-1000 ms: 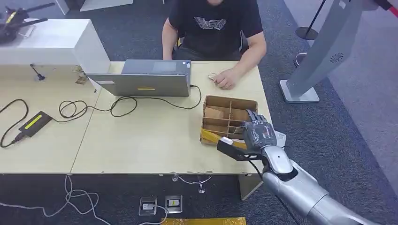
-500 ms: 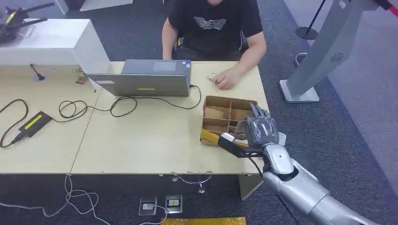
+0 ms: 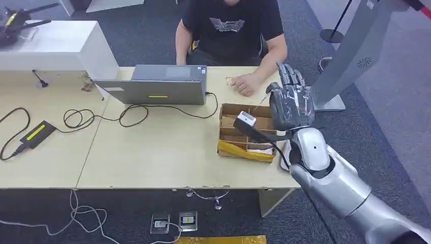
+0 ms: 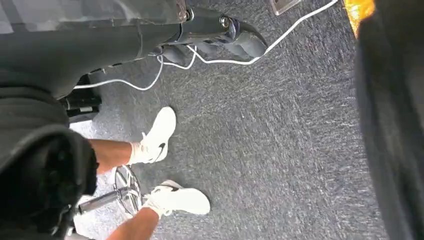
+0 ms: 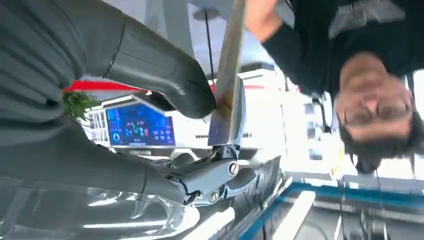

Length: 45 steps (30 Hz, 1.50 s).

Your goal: Pass the card to the sensor for recognition and then transmit it.

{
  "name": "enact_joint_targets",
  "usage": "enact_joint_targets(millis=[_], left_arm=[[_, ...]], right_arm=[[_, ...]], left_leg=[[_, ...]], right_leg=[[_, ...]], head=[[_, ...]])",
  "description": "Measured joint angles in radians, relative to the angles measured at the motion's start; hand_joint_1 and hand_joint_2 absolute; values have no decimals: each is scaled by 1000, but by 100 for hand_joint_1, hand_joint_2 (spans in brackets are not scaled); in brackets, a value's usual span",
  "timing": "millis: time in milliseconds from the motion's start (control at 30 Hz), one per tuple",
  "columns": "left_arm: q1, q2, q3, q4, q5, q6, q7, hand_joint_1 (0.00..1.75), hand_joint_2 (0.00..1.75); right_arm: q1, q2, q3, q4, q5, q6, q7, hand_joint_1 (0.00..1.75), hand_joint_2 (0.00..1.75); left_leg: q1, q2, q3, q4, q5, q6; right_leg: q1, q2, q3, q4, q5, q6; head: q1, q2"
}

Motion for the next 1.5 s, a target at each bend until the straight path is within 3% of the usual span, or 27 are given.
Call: enact_joint_targets(millis=[333,467,567,767,1033,1200,1233,1267,1300,1400,1433,1500], left_arm=[[-13,-2,-3,0,-2,-2,0,0,0],[-14,-21,-3,0,-7,9,90,0,0],[-14,-37,-3,0,-8,8,120,0,0],[-13,-58,-3,0,-5,2,120,0,0],[-14,-73,-3,0,-5,-4,117,0,0],[-15,-79,-3,0,-10,-14,115,0,0],[-15,-80,-3,0,-12,-17,115,0,0],[-15,-80,-3,0,-13,-19,115,0,0],[-15,-82,-3,0,-14,-20,115,0,0],[-16,-83,-3,0,-13,-36,83,0,0],[-16,-81,-3,0,-11,-41,56,0,0],[-16,-70,-3,0,-9,-42,9,0,0]], right_arm=[[-16,-2,-26,-49,8,-13,1,175,175],[-16,-2,-29,-49,-23,-24,-14,175,175],[-16,-2,-29,-39,-50,-49,-39,175,175],[-33,24,-27,38,-106,-87,-86,175,175],[-91,97,-20,214,-166,-124,-130,175,175],[-122,138,-16,306,-174,-123,-130,175,175],[-125,142,-16,321,-175,-123,-128,145,175],[-125,145,-16,331,-176,-124,-126,70,175],[-126,150,-16,345,-177,-124,-123,26,175],[-128,158,-15,378,-175,-124,-103,26,175],[-128,159,-13,384,-170,-122,-92,0,175],[-128,161,-10,397,-158,-117,-72,0,175]], left_leg=[[0,0,0,0,0,0],[0,0,0,0,0,0],[0,0,-1,0,0,0],[0,-1,-2,0,0,0],[0,-1,-1,0,0,0],[0,-1,-1,0,0,0],[0,-1,-1,0,0,0],[0,-1,-1,0,0,0],[0,-1,-1,0,0,0],[0,-1,-1,0,0,0],[0,-1,-1,0,0,0],[0,-1,-1,0,0,0]], right_leg=[[0,0,0,0,0,0],[0,0,0,0,0,0],[0,0,0,0,0,0],[0,-1,0,0,0,0],[0,-1,0,0,0,0],[0,-1,0,0,0,0],[0,-2,0,0,0,0],[0,-2,0,0,0,0],[0,-2,0,0,0,0],[0,-1,0,0,0,0],[0,-1,0,0,0,0],[0,-1,0,0,0,0]], head=[[0,0],[0,0],[0,0],[0,0],[0,0],[0,0],[0,0],[0,0],[0,0],[0,0],[0,0],[0,0]])
